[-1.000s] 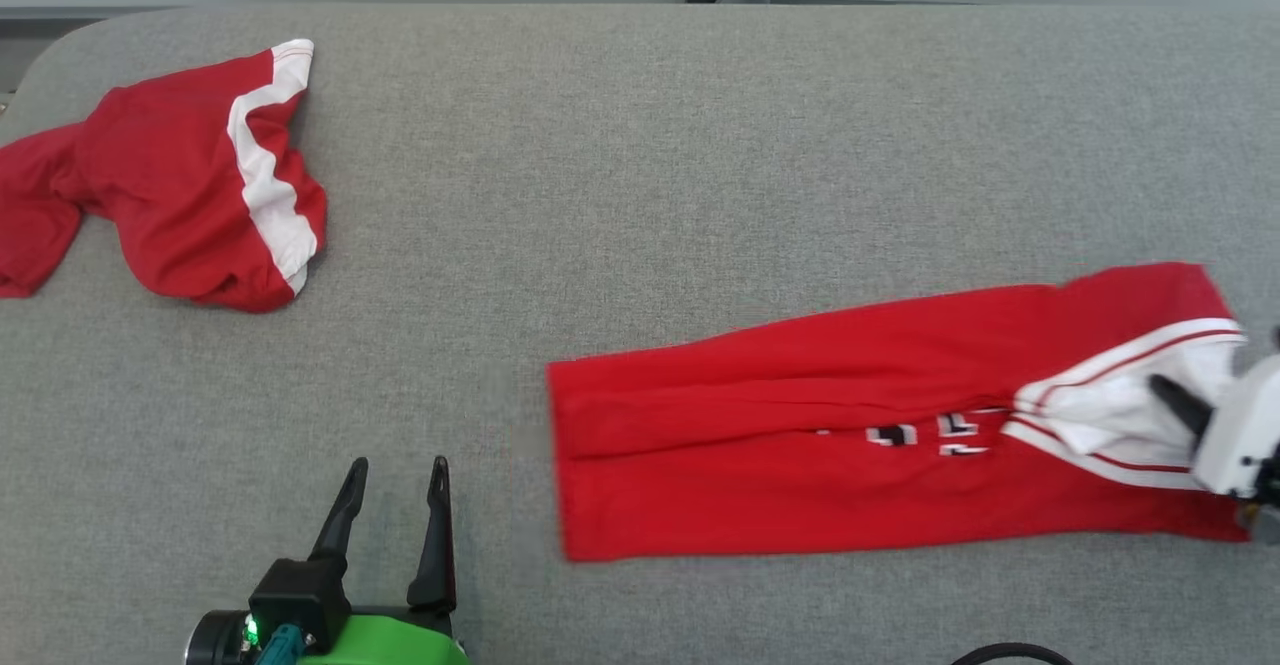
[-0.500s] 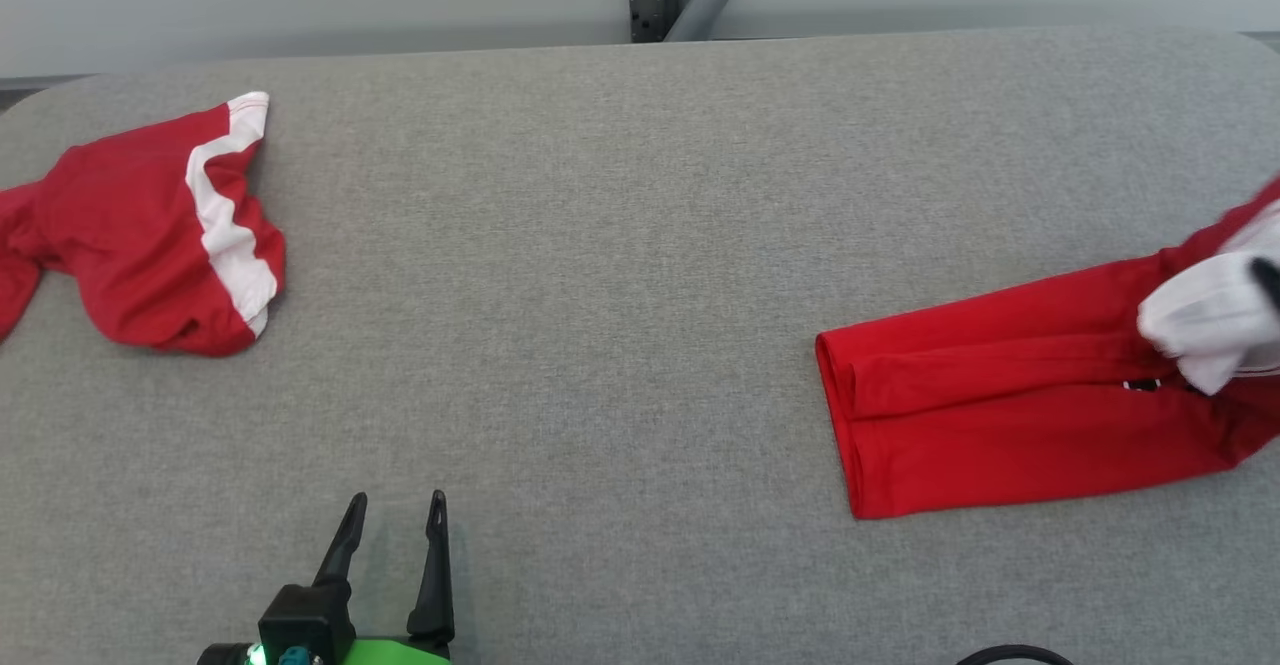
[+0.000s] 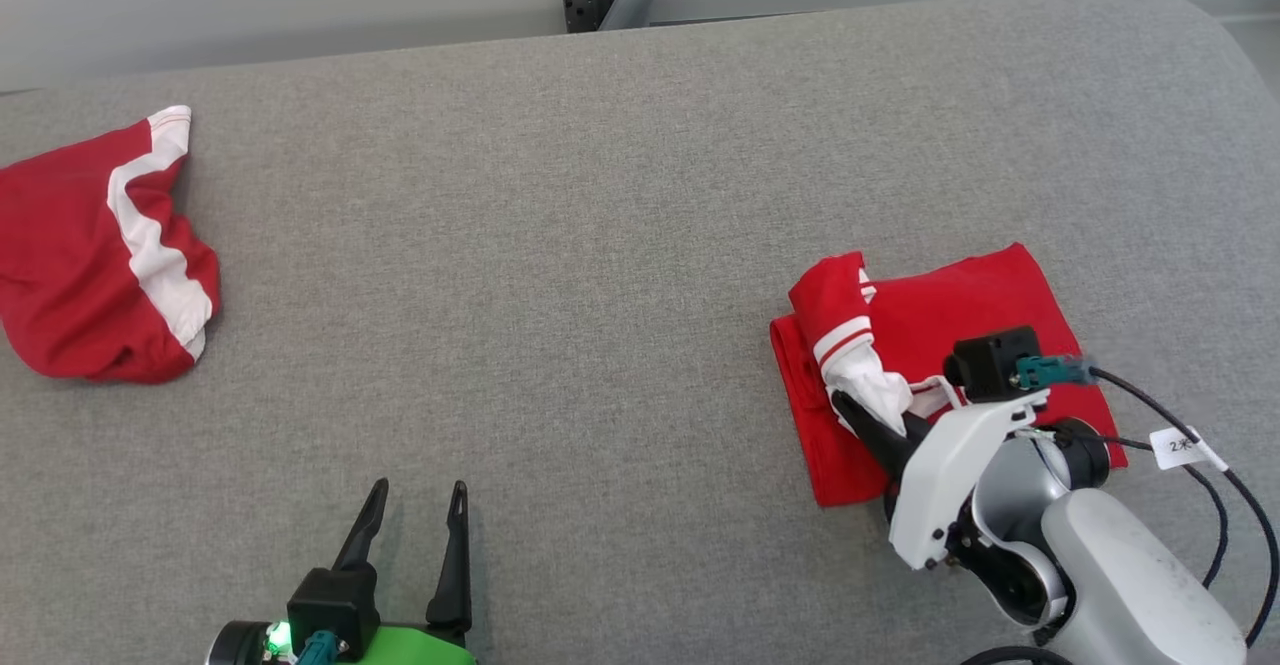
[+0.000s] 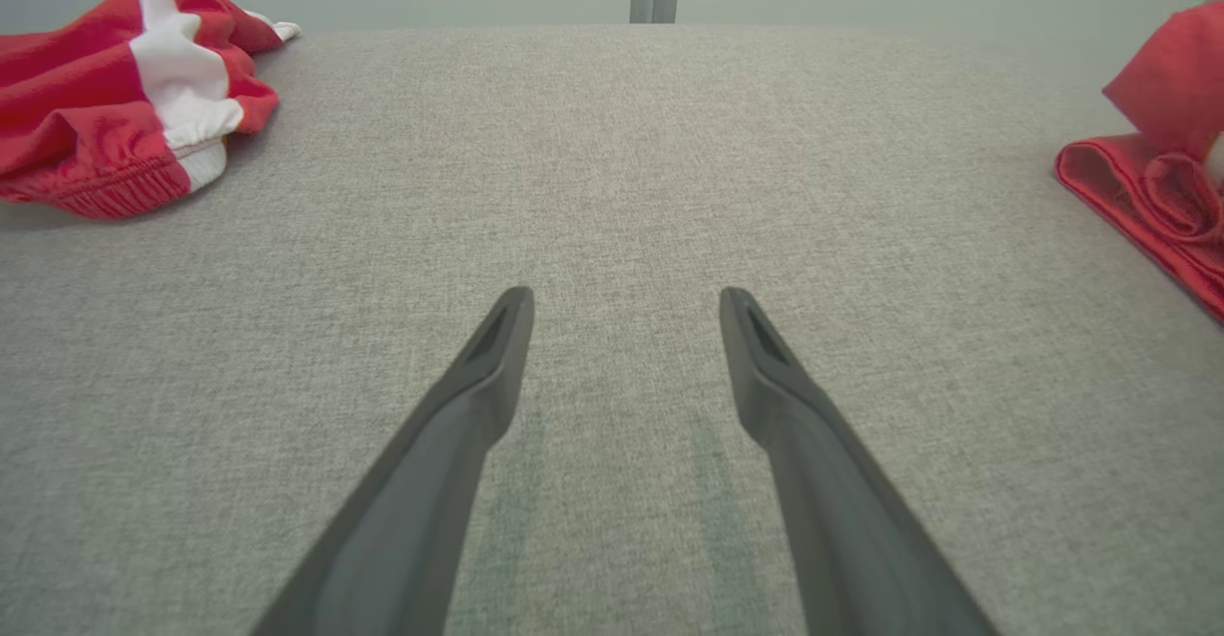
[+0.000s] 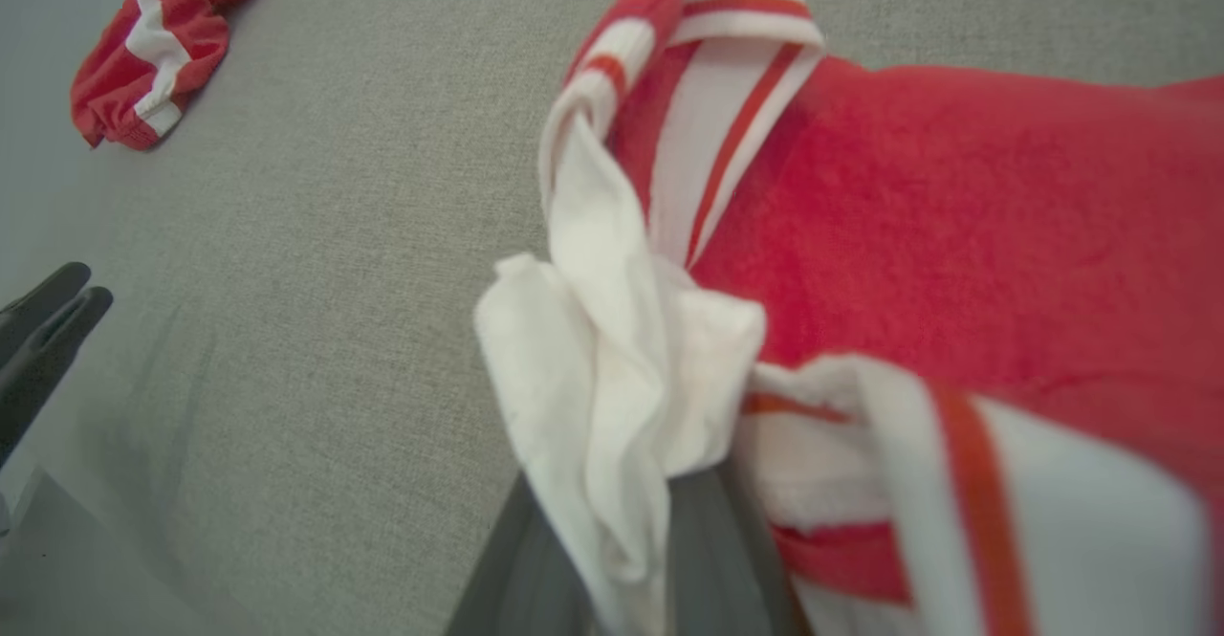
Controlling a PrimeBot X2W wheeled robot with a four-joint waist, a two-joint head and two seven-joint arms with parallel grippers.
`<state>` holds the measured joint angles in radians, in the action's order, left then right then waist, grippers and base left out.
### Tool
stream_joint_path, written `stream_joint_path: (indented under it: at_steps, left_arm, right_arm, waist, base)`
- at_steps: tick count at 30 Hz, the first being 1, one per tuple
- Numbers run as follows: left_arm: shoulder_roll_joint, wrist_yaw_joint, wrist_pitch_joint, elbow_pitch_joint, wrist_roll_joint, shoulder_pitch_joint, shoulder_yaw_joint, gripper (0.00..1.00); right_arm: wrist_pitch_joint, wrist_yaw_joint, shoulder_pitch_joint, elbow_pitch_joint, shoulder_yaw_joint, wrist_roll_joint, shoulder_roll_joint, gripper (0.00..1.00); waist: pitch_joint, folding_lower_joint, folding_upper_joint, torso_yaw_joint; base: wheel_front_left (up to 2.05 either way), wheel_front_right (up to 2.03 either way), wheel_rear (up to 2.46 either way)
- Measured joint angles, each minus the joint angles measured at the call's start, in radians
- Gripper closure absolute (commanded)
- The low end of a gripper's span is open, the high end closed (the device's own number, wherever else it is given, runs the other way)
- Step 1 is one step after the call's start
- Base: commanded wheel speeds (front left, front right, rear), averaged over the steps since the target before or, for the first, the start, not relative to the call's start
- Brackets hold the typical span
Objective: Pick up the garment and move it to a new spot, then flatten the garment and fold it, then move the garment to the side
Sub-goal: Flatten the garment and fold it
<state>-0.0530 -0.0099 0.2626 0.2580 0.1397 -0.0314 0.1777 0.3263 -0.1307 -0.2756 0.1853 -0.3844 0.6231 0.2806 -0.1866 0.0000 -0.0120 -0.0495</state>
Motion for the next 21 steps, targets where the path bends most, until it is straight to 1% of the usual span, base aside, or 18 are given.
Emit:
stream_joint_path:
  at_steps: [5,11,12,13,15,17,19,20,21]
  left_arm:
    - [0.001,-0.004,0.000,0.007,-0.003,-0.003,-0.003,0.00]
    - [0.001,-0.007,0.000,0.014,-0.008,-0.015,-0.006,0.00]
    - [0.001,-0.007,0.000,0.017,-0.008,-0.016,-0.005,0.00]
    - [0.001,-0.008,0.000,0.020,-0.008,-0.016,-0.004,0.00]
    - [0.002,-0.010,0.000,0.027,-0.005,-0.017,0.001,0.00]
    - [0.002,-0.007,0.000,0.030,0.001,-0.020,-0.002,0.00]
    - [0.002,0.001,0.000,0.028,0.007,-0.025,-0.014,0.00]
    - [0.002,0.001,0.000,0.028,0.007,-0.025,-0.014,0.00]
    - [0.002,0.001,0.000,0.026,0.010,-0.030,-0.016,0.00]
  right_arm:
    - [-0.069,0.000,-0.030,0.095,0.034,-0.080,-0.076,1.00]
    - [-0.106,0.000,-0.062,0.132,0.044,-0.136,-0.106,1.00]
    - [-0.110,0.000,-0.063,0.127,0.038,-0.142,-0.108,0.41]
    - [-0.109,0.000,-0.062,0.119,0.033,-0.142,-0.109,0.00]
    - [-0.122,0.000,-0.053,0.063,0.028,-0.129,-0.110,0.00]
    - [-0.133,0.000,-0.025,-0.032,0.040,-0.101,-0.108,0.00]
    - [-0.139,0.000,0.019,-0.145,0.077,-0.077,-0.098,0.00]
    - [-0.139,0.000,0.019,-0.145,0.077,-0.077,-0.098,0.00]
    - [-0.141,0.000,0.042,-0.200,0.110,-0.069,-0.090,0.00]
  waist:
    - [-0.009,0.0000,0.0000,0.006]
    - [-0.015,0.0000,0.0000,0.005]
    - [-0.014,0.0001,0.0000,0.005]
    - [-0.013,0.0000,0.0000,0.006]
    - [-0.008,0.0001,0.0000,0.009]
    - [-0.002,0.0000,0.0000,0.013]
    - [0.005,0.0001,0.0000,0.016]
    - [0.005,0.0001,0.0000,0.016]
    - [0.008,0.0001,0.0000,0.015]
  base:
    - [0.00,0.00,0.00]
    - [0.00,0.00,0.00]
    - [0.00,0.00,0.00]
    - [0.00,0.00,0.00]
    - [0.00,0.00,0.00]
    - [0.00,0.00,0.00]
    - [0.00,0.00,0.00]
    - [0.00,0.00,0.00]
    - [0.00,0.00,0.00]
